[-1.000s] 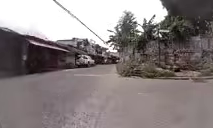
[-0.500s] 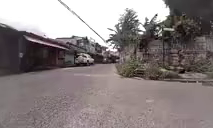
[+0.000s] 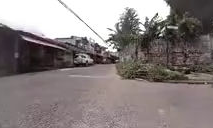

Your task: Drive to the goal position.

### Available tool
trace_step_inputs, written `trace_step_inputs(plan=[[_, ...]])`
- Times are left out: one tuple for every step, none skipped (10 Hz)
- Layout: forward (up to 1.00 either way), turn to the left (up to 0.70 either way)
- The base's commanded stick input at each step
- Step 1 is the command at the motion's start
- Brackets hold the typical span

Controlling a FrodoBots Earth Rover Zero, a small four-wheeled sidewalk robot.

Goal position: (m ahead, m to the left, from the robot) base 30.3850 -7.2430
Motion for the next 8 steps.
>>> trace_step_inputs(plan=[[0.70,0.00],[0.70,0.00],[0.70,0.00],[0.70,0.00],[0.70,0.00],[0.70,0.00],[0.70,0.00],[0.70,0.00]])
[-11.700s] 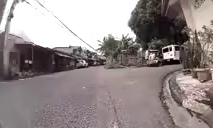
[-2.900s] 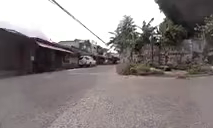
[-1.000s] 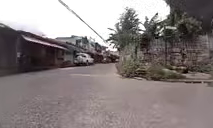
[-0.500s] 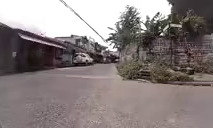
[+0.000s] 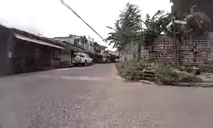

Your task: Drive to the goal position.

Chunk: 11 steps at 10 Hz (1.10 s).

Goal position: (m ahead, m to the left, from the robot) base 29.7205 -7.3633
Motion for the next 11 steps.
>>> trace_step_inputs(plan=[[0.70,0.00],[0.70,0.00],[0.70,0.00],[0.70,0.00],[0.70,0.00],[0.70,0.00],[0.70,0.00],[0.70,0.00],[0.70,0.00],[0.70,0.00],[0.70,0.00]])
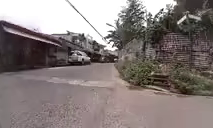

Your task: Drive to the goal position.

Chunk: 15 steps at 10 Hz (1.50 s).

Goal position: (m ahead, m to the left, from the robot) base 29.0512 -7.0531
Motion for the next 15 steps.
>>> trace_step_inputs(plan=[[0.70,0.00],[0.70,0.00],[0.70,0.00],[0.70,0.00],[0.70,0.00],[0.70,0.00],[0.70,0.00],[0.70,0.00],[0.70,0.00],[0.70,0.00],[0.70,0.13],[0.70,0.31],[0.70,0.34],[0.70,0.00],[0.70,0.00]])
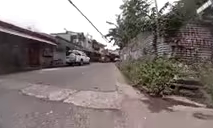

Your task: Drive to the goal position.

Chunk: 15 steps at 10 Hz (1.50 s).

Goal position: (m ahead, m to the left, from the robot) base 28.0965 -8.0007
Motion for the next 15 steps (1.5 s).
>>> trace_step_inputs(plan=[[0.70,0.00],[0.70,0.00],[0.70,0.00],[0.70,0.00],[0.70,0.00],[0.70,0.00],[0.70,0.00],[0.70,0.00],[0.70,0.00],[0.70,0.00],[0.70,0.00],[0.70,0.00],[0.70,0.00],[0.70,0.00],[0.70,0.00]])
